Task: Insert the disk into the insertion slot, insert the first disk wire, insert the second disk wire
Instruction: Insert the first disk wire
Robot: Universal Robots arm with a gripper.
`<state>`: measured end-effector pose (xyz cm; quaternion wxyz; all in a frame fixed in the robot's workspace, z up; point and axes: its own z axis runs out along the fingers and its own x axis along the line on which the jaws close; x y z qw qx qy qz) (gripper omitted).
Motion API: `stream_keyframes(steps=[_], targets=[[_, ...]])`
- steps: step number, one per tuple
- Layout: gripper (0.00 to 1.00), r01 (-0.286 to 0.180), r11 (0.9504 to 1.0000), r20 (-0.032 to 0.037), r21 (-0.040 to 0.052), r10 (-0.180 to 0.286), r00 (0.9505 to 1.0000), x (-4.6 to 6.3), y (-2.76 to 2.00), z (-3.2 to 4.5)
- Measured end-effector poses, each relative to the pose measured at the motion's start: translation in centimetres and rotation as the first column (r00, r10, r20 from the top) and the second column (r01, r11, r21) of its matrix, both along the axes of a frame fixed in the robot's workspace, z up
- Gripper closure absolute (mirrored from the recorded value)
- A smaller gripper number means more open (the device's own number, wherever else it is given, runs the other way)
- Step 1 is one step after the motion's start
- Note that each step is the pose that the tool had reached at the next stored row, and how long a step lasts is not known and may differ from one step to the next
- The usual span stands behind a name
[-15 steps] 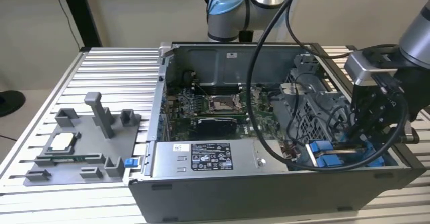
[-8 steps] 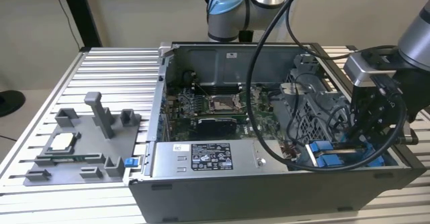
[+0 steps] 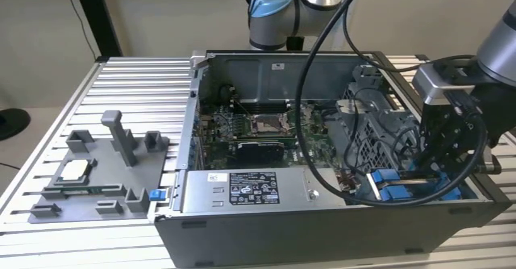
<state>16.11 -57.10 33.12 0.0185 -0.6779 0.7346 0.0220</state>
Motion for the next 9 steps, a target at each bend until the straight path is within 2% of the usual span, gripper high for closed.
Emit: stream_keyframes(steps=[2, 4, 9], targets=[[0.00, 0.000, 1.0000, 0.0000, 0.0004, 0.000, 1.0000, 0.0, 0.00, -0.04], [0.00, 0.000, 1.0000, -0.0002, -0.0008, 0.000, 1.0000, 0.0, 0.00, 0.26], [0.00, 0.000, 1.0000, -0.0010, -0.0011, 0.000, 1.0000, 0.0, 0.00, 2.41]])
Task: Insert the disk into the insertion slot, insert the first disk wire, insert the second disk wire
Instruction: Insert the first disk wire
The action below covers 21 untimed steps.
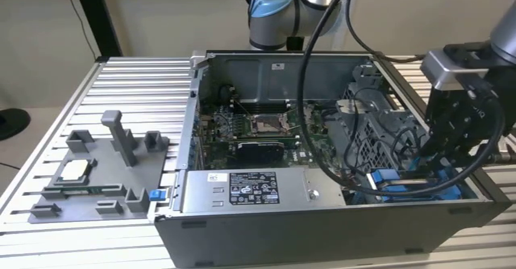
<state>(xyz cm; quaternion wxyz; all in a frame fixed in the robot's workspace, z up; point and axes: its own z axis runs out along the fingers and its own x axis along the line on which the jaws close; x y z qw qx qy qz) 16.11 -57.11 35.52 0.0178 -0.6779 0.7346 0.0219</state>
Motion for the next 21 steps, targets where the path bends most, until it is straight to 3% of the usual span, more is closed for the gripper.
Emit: stream_keyframes(steps=[5, 21], targets=[[0.00, 0.000, 1.0000, 0.0000, 0.0000, 0.000, 1.0000, 0.0, 0.09, 1.95], [0.00, -0.061, 0.9981, 0.0006, 0.0126, 0.061, 0.9981, 1.7, 0.14, 2.05]])
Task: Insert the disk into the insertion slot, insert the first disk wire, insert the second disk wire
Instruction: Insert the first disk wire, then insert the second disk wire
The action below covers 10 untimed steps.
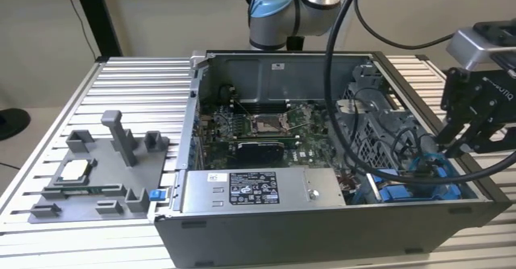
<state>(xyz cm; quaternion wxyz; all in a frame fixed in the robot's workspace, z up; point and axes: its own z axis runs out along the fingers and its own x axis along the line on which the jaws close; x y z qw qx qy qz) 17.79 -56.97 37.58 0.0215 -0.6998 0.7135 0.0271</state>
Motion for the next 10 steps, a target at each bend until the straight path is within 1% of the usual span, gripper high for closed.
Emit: stream_keyframes(steps=[1, 2, 3, 5, 6, 7, 9, 10], targets=[[0.00, -0.005, 1.0000, 0.0002, 0.0007, 0.005, 1.0000, 0.08, 0.00, 0.01], [0.00, -0.009, 1.0000, 0.0018, 0.0015, 0.009, 1.0000, 0.11, 0.00, 0.01], [0.00, -0.013, 0.9999, 0.0062, 0.0024, 0.013, 0.9999, 0.13, 0.00, 0.00], [0.00, -0.021, 0.9998, 0.0177, 0.0060, 0.021, 0.9996, 0.16, 0.00, -0.04], [0.00, -0.024, 0.9997, 0.0227, 0.0110, 0.023, 0.9995, 0.18, 0.00, -0.06], [0.00, -0.027, 0.9995, 0.0264, 0.0181, 0.026, 0.9993, 0.21, 0.00, -0.06], [0.00, -0.031, 0.9991, 0.0284, 0.0305, 0.030, 0.9991, 0.23, 0.00, -0.13], [0.00, -0.033, 0.9989, 0.0285, 0.0321, 0.032, 0.9991, 0.22, 0.00, -0.22]])
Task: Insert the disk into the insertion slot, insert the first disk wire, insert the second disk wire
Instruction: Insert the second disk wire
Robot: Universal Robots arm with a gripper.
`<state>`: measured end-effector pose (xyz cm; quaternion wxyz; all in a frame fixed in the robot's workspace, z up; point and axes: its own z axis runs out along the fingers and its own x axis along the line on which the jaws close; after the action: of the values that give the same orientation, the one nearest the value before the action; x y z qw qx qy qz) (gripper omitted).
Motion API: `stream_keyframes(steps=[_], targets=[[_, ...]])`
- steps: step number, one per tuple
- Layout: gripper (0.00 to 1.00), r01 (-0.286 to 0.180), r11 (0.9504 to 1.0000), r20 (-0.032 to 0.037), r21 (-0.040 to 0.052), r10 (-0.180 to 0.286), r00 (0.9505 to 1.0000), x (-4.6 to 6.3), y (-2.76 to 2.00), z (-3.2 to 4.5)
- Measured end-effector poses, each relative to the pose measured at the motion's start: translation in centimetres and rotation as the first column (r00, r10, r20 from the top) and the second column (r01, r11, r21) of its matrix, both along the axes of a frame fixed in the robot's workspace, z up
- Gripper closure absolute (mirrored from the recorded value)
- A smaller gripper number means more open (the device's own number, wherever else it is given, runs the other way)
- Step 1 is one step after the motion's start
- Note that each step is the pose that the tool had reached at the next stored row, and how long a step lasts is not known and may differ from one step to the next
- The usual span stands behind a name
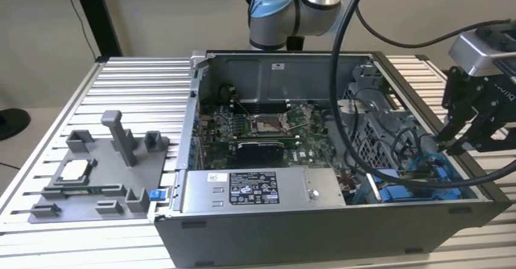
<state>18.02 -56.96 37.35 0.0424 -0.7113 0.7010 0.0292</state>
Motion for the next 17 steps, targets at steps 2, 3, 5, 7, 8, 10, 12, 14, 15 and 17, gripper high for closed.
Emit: stream_keyframes(steps=[2, 3, 5, 7, 8, 10, 12, 14, 15, 17], targets=[[0.00, -0.005, 1.0000, 0.0000, -0.0001, 0.005, 1.0000, 0.05, -0.01, -0.24], [0.00, -0.008, 1.0000, 0.0000, 0.0001, 0.008, 1.0000, 0.09, 0.00, -0.38], [0.00, -0.010, 0.9999, 0.0001, 0.0077, 0.010, 0.9999, 0.20, -0.01, -0.48], [0.00, -0.011, 0.9994, 0.0003, 0.0315, 0.011, 0.9999, 0.25, -0.01, -0.53], [0.00, -0.011, 0.9988, 0.0005, 0.0476, 0.011, 0.9999, 0.25, -0.01, -0.56], [0.00, -0.011, 0.9972, 0.0008, 0.0742, 0.011, 0.9999, 0.26, 0.00, -0.59], [0.00, -0.011, 0.9961, 0.0009, 0.0876, 0.011, 0.9999, 0.26, -0.02, -0.62], [0.00, -0.011, 0.9954, 0.0011, 0.0954, 0.011, 0.9999, 0.26, -0.02, -0.65], [0.00, -0.011, 0.9951, 0.0010, 0.0987, 0.011, 0.9999, 0.26, -0.02, -0.66], [0.00, -0.011, 0.9948, 0.0010, 0.1010, 0.011, 0.9999, 0.25, -0.02, -0.66]])
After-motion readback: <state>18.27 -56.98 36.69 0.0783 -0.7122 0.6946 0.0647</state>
